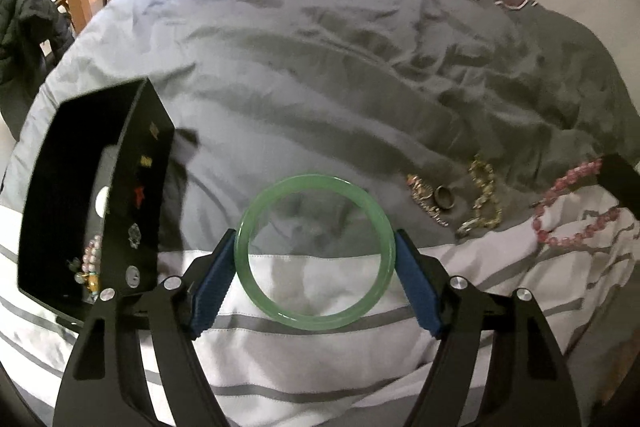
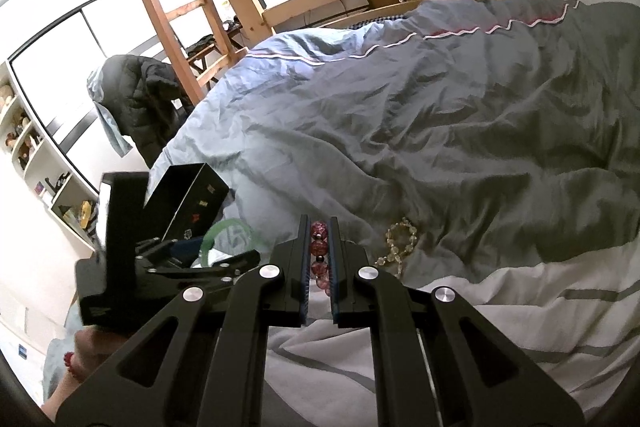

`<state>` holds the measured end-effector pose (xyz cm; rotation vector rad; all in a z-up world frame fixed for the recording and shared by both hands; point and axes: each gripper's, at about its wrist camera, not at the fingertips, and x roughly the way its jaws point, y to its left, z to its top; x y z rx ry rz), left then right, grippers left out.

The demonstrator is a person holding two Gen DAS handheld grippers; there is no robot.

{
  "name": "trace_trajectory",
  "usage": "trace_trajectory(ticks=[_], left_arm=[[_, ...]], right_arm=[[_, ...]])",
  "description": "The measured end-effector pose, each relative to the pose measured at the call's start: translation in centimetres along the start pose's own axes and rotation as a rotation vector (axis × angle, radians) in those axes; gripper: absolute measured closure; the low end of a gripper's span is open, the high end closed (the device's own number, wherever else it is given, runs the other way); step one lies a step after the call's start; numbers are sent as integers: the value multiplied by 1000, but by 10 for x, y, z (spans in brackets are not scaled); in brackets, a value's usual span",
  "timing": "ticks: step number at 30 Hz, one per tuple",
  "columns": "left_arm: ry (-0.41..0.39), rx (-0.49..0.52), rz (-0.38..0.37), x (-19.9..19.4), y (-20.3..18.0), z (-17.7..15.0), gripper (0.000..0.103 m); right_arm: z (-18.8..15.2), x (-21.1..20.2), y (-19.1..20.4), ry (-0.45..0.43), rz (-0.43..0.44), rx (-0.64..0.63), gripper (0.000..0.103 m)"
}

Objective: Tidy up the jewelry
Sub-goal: 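Lift the jade bangle with the left gripper and carry it over the black box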

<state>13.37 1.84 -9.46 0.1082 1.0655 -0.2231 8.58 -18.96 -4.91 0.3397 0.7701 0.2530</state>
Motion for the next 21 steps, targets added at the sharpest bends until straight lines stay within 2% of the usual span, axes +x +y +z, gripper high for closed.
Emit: trace_trajectory(ticks=[5, 9, 21], left_arm=[[-40, -16, -9, -19, 6, 11, 28], [-55, -51, 15, -37, 24, 16, 28], [-62, -221, 99, -60, 116, 15, 28]], right_arm=[[4, 3, 13, 7, -6, -32, 94], [8, 9, 30, 14, 4, -60, 94], [26, 45, 113, 31, 88, -166, 94]])
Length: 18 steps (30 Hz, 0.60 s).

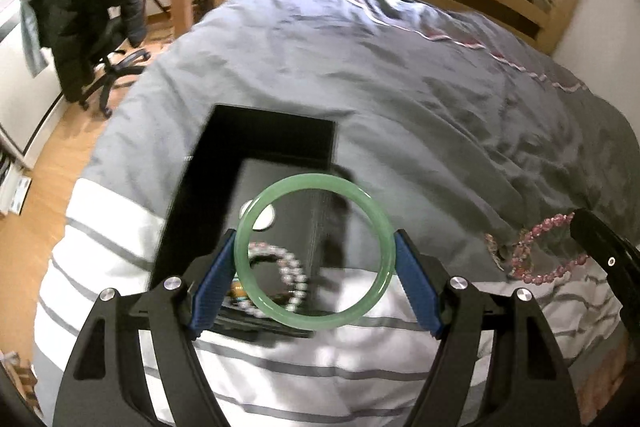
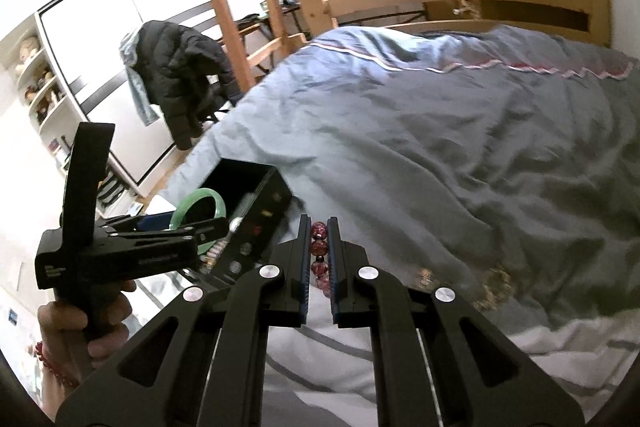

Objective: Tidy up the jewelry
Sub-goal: 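Lift the jade bangle with the left gripper and carry it over the black box, then lower the bangle into the box and open the left gripper while the right releases the red bracelet there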

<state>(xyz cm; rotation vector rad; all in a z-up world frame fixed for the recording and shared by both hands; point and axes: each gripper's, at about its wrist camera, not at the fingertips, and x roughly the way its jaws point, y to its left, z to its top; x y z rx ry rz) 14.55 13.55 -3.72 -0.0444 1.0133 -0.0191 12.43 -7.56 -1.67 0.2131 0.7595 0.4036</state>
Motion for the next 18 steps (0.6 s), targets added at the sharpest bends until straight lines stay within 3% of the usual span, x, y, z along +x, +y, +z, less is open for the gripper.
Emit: trace_trajectory(ticks=[9, 18], left_arm=[[10, -60, 35, -4, 53, 5, 28], [53, -82, 18, 11, 67, 6, 28]], right_arm=[[20, 46, 56, 25, 70, -66, 94], [30, 86, 91, 53, 119, -90, 94]])
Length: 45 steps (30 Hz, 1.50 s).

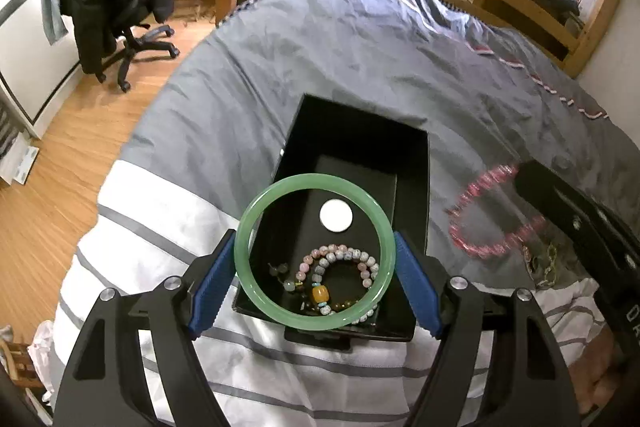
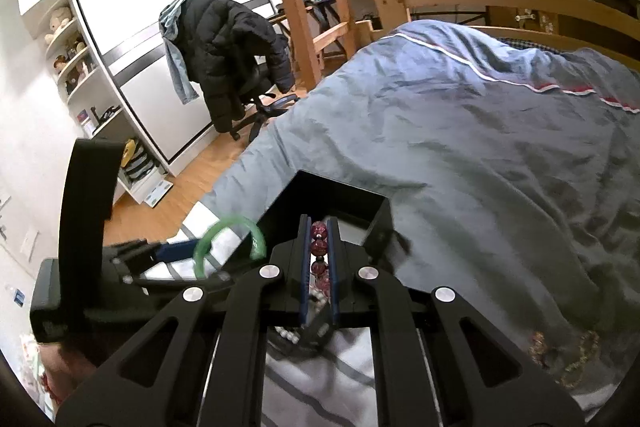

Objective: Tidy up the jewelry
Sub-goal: 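Lower the bangle into the box and open the left gripper while the right releases the red bracelet there, then move the right gripper to the gold chains and rings and grasp a chain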

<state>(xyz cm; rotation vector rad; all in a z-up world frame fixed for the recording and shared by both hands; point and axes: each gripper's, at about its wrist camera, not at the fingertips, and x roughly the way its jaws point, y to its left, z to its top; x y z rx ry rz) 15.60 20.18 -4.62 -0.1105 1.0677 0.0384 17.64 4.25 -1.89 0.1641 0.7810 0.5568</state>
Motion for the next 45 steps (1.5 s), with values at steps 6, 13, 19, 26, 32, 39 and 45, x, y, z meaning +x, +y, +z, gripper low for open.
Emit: trace_trajectory(ticks=[6, 13, 19, 26, 32, 39, 45], left_arm=[[66, -8, 8, 19, 4, -1, 28], [74, -9, 7, 17, 5, -2, 28], [80, -24, -4, 18, 7, -1, 28], [60, -34, -25, 14, 8, -1, 28], [13, -28, -50, 3, 6, 1, 13], [-7, 4, -70, 1, -8, 2, 12], [-66, 81, -50, -4, -41, -4, 8]], right_arm=[[2, 29, 7, 34, 26, 3, 95], [-5, 50, 7, 82, 40, 19, 94], [-4, 49, 3, 82, 48, 42, 94], [0, 41, -1, 75, 35, 45, 93], [0, 28, -13, 58, -1, 66, 81], [-3, -8, -41, 28, -83, 72, 63], [-9, -50, -67, 0, -181, 66, 37]])
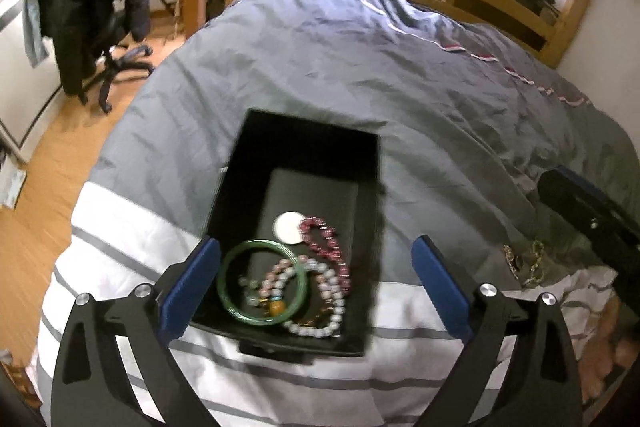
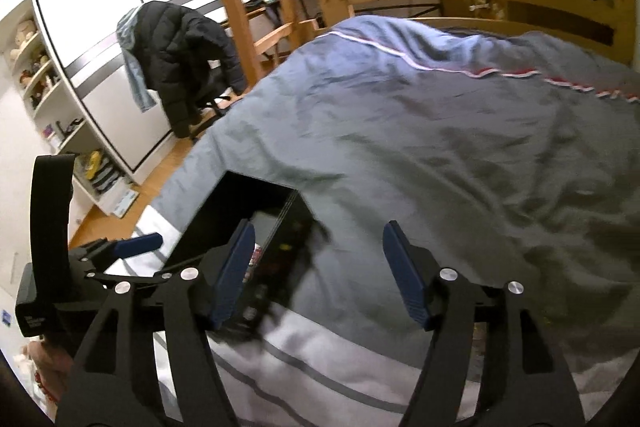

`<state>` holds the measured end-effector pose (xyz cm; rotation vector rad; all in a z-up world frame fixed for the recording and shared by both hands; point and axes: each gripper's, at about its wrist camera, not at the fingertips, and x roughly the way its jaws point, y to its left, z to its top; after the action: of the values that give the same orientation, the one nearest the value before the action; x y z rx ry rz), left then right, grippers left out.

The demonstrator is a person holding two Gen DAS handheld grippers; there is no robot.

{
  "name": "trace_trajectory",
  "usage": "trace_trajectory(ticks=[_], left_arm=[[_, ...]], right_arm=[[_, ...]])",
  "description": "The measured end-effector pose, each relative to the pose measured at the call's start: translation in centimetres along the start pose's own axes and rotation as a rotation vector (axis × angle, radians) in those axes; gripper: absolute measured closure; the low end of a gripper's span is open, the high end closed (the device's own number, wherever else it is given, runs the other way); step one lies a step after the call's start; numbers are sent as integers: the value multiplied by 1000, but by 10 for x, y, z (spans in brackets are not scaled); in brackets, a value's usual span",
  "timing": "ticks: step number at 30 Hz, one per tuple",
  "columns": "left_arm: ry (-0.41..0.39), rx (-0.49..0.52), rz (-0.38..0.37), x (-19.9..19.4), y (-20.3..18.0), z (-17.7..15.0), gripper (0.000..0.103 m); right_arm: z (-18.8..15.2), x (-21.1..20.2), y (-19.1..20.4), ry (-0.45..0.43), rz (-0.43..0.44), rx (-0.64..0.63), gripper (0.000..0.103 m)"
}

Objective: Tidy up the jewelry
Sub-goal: 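Move the right gripper to the gold chains and rings and grasp a chain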

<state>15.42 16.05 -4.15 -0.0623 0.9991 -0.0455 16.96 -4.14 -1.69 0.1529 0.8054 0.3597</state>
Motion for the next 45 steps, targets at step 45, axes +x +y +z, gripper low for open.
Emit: trace_trajectory(ticks=[45], left_arm=[[121, 372, -345, 116, -196, -39, 39]], right_arm=[[-98, 16, -182, 130, -77, 239, 69]])
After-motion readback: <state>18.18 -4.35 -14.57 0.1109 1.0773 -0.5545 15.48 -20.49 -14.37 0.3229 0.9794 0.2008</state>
